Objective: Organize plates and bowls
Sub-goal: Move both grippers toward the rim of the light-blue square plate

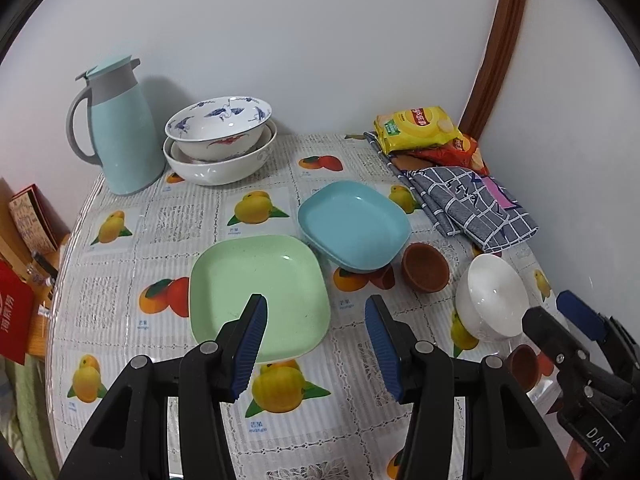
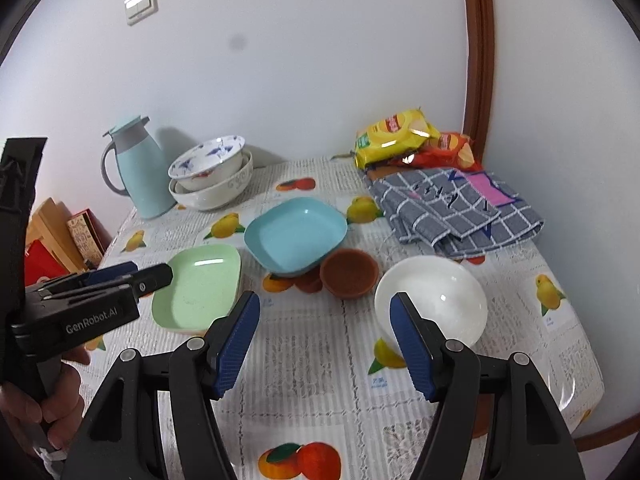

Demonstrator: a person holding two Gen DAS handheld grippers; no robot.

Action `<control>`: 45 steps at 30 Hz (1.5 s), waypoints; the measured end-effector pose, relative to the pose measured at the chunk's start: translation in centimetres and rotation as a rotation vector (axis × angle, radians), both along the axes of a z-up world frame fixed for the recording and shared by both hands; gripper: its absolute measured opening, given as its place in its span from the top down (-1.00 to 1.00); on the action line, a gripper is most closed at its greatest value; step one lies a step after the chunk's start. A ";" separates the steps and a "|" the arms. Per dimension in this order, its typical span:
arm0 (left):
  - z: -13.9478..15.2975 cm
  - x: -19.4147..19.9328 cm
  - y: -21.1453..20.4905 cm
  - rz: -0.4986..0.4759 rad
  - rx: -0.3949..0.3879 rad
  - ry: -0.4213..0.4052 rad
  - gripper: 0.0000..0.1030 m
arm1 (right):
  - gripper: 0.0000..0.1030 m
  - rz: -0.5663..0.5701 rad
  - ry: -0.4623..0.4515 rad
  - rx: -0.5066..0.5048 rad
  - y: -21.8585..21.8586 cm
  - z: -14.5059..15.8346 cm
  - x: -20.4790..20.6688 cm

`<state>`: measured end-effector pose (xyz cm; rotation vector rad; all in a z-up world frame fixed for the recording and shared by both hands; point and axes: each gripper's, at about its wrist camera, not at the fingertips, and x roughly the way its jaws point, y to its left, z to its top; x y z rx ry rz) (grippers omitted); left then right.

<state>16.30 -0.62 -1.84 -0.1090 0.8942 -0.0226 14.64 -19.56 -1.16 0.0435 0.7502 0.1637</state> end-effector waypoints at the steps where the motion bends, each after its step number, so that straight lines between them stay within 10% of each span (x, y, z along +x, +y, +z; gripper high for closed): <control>1: 0.1 0.1 -0.1 0.000 0.005 -0.003 0.05 | -0.30 0.004 -0.009 0.003 0.0 0.2 0.0; 45: -2.4 11.0 1.0 0.081 0.137 0.050 0.05 | -0.45 -0.015 0.039 0.064 0.3 0.0 17.1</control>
